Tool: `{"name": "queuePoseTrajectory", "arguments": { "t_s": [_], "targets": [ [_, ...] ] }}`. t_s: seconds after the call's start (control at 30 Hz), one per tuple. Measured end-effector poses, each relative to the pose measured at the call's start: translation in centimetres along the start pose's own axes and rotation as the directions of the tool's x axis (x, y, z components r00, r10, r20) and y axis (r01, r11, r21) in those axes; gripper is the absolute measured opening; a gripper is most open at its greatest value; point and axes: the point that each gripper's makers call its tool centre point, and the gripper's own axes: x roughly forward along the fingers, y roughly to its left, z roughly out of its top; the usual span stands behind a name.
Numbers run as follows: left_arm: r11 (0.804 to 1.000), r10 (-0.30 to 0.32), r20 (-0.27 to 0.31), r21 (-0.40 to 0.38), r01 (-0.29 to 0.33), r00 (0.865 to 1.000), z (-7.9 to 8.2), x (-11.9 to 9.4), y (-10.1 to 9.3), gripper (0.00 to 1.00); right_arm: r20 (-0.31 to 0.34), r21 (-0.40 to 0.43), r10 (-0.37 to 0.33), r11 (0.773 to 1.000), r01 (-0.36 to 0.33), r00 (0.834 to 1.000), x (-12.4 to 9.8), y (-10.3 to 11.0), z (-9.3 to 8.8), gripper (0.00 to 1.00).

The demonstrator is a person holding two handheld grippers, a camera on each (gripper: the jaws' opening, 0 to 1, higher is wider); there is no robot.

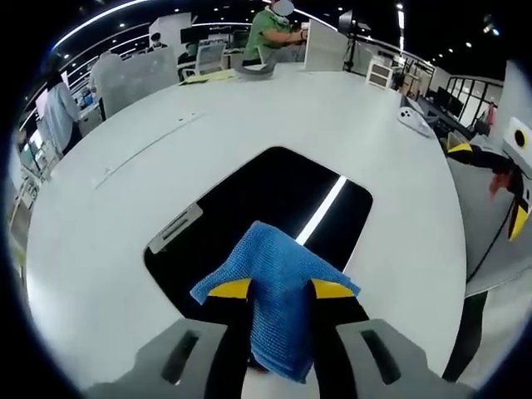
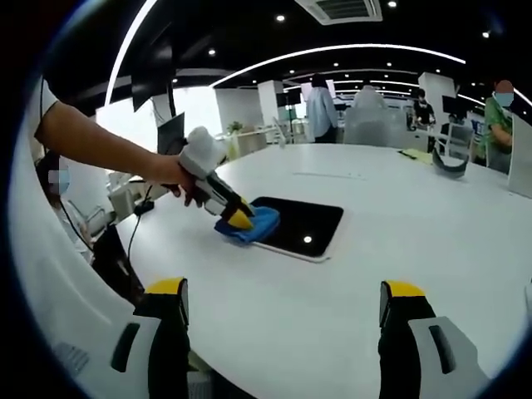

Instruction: Wipe the mirror surface with the cleaning cloth until all visible marks leave the cleaned area.

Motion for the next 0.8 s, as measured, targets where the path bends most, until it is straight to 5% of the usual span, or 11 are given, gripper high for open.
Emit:
{"name": "queuePoseTrajectory", "arguments": {
  "t_s": [0.8],
  "targets": [
    [1.0, 0.002, -0.025, -0.026, -0.002, 1.0, 1.2, 1.0, -1.3, 0.26, -0.013, 0.032, 0.028, 0.999, -0.028, 1.0, -0.3, -0.5, -1.1, 0.95]
  ]
}}
